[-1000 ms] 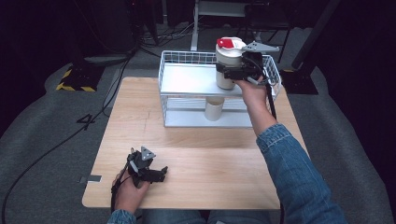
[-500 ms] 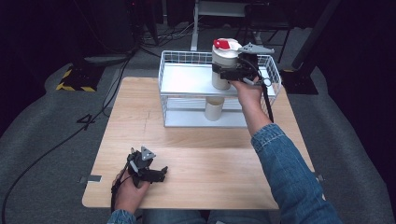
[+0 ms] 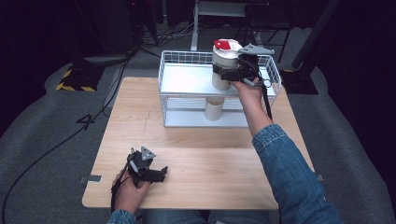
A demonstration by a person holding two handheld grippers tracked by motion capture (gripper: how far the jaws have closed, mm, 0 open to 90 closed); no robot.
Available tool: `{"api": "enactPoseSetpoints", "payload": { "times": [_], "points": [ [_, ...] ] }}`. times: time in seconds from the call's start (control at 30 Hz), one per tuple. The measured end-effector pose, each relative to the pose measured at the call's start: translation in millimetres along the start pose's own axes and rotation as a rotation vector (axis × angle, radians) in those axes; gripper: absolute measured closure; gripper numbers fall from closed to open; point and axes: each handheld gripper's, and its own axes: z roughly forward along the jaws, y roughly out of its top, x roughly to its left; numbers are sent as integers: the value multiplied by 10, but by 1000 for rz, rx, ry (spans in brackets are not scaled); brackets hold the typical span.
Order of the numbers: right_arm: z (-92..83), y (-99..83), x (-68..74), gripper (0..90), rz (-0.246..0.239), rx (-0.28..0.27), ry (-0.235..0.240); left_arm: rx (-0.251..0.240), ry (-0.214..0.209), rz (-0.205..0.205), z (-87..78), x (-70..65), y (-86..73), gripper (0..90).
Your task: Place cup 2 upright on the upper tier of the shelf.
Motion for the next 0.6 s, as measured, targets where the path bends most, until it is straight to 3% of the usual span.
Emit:
{"api": "enactPoseSetpoints", "payload": {
  "times": [0.47,0.6],
  "points": [
    [-12,5,5,92,-19,1,-8,0,-1,0,0,0,0,5],
    [-40,18,21,41,-25,-3,-24,-1,-1,-5,1,-3,0,6]
  ]
}}
